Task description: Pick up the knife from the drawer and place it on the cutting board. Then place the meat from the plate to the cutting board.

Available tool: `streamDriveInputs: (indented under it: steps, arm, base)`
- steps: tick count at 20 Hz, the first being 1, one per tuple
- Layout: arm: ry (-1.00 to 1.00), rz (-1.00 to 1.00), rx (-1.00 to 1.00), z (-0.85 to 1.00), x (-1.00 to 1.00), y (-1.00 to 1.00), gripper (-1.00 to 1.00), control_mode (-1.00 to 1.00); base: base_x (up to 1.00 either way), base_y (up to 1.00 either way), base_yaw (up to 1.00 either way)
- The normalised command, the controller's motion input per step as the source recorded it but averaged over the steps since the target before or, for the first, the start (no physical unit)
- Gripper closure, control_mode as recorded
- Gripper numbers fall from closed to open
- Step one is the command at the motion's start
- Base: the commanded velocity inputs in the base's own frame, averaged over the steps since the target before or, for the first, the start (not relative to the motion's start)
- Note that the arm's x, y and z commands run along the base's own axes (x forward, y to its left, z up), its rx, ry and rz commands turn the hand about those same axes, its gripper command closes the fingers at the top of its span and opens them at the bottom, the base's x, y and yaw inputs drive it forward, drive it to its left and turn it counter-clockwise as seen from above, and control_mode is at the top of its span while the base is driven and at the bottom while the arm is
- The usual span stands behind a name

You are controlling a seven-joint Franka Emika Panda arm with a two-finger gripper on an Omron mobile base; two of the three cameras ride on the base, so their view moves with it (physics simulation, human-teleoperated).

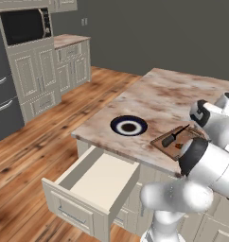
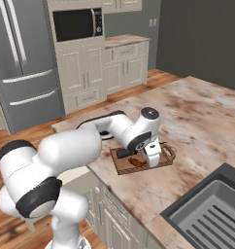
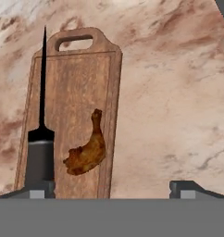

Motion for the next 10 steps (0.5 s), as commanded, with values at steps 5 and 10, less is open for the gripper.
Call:
streamDriveInputs:
  steps: [5, 10]
  arm:
    - [0.0, -0.07, -0.11, 0.39, -0.49, 0.79, -1.0, -1.0]
    - [-0.01, 0.0, -0.18, 0.2, -0.31, 0.86, -1.0, -1.0]
  base:
    - [0.0, 0.0, 0.0]
    - [0.0, 0.0, 0.0]
